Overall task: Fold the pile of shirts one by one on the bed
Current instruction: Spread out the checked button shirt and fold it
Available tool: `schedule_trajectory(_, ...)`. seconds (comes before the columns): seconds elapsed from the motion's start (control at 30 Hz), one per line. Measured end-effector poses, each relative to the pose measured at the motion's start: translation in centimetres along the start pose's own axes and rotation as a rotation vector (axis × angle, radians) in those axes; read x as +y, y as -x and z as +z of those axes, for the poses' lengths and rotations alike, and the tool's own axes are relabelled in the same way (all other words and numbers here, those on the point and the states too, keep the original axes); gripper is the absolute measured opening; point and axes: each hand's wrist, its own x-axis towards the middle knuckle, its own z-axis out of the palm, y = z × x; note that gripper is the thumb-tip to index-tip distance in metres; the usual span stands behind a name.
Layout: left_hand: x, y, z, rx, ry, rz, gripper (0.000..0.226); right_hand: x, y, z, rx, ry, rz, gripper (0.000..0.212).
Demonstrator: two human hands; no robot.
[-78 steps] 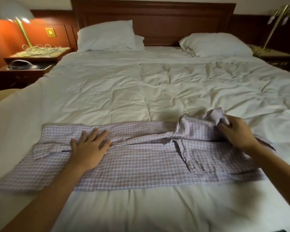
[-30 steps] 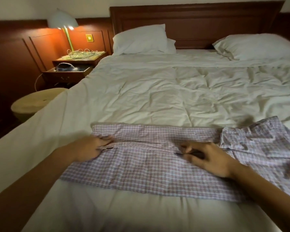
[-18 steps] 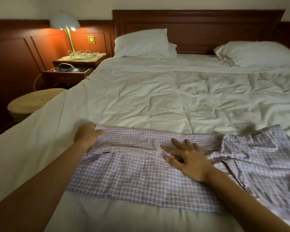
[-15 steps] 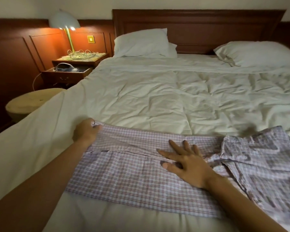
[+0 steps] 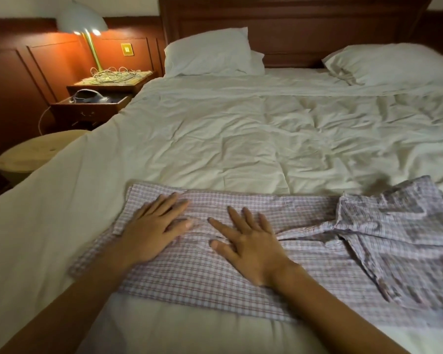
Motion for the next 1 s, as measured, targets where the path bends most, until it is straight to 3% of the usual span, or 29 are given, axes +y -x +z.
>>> schedule_trajectory(0.1,-1.2,0.6,-0.5,-0.024,0.002,-0.238,0.076,0.2,0.4,0.3,0.082,0.033,0.083,0.075)
schedule_trajectory(0.17,-1.4,0.9,-0.8,-0.003,-0.014,-0.366,0.079,1.4,1.0,0.3,0.208,0.109,0.277,0.083)
schedule_trajectory(0.27,-1.0,1.7,-0.8,0.058,-0.069,-0.498,0.077,4.0,2.4,-0.1,0.235,0.113,0.481,0.091)
schedule_trajectory(0.4,-0.6,2.6,-1.0,0.145,0.025,-0.576,0.068,5.1,3.4,0.0,0.159,0.100,0.418,0.083)
schedule_trajectory(0.6,-0.9,4.5,-2.1,0.350,0.417,-0.406,0.041,4.2,3.9,-0.3,0.077,0.078,0.346,0.065)
schedule_trajectory(0.87,-1.1,5.3,-4.5,0.374,0.626,-0.518,0.035,3.9,4.4,-0.7,0.011,0.028,0.233,0.064)
schedule_trajectory(0.93,0.3,5.0,-6.7,0.340,0.618,-0.502,0.039,4.2,4.6,-1.8,0.002,-0.102,0.195,0.062)
schedule_trajectory(1.0,3.9,4.4,-9.5,0.299,0.637,-0.445,0.037,4.6,5.1,-3.4,0.077,-0.467,0.199,0.055)
